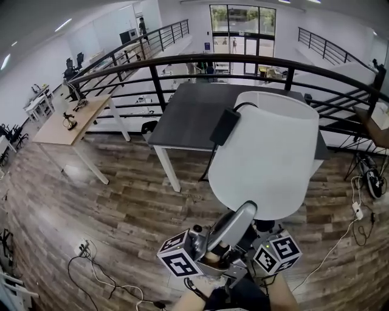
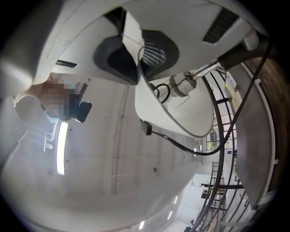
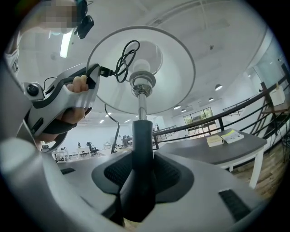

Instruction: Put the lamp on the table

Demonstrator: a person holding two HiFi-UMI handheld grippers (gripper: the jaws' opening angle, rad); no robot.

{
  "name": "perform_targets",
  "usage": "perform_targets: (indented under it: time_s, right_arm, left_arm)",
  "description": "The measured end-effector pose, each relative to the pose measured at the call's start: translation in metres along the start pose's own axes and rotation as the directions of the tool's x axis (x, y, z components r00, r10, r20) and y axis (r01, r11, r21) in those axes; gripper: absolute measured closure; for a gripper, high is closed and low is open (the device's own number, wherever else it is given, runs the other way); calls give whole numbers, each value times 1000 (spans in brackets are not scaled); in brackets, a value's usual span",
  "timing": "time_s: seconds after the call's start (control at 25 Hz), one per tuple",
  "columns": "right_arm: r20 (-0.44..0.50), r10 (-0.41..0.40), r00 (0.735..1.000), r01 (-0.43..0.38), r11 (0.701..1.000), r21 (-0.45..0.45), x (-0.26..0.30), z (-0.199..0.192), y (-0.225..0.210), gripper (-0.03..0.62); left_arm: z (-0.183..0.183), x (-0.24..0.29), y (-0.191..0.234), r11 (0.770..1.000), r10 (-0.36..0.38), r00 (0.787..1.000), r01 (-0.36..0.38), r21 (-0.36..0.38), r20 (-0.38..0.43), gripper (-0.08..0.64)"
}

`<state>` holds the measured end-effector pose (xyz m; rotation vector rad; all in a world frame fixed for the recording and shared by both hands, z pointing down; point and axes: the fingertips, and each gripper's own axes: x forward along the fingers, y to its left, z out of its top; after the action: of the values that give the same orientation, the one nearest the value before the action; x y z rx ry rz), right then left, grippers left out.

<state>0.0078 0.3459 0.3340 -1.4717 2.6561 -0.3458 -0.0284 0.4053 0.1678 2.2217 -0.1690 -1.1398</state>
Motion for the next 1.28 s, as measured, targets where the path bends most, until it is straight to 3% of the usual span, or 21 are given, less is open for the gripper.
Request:
perform_targets:
  time_s: [0.64,1.28]
  right_arm:
    - [-4,74,997,-74,997,-12,138,32,-118,420]
    - [-5,77,997,-77,997,8,223,53,-199,420]
  left_arm:
    - [57,86,146,998,13,999,-16,63,46,518]
    - [89,145,243,998,30,999,-33,52,45,520]
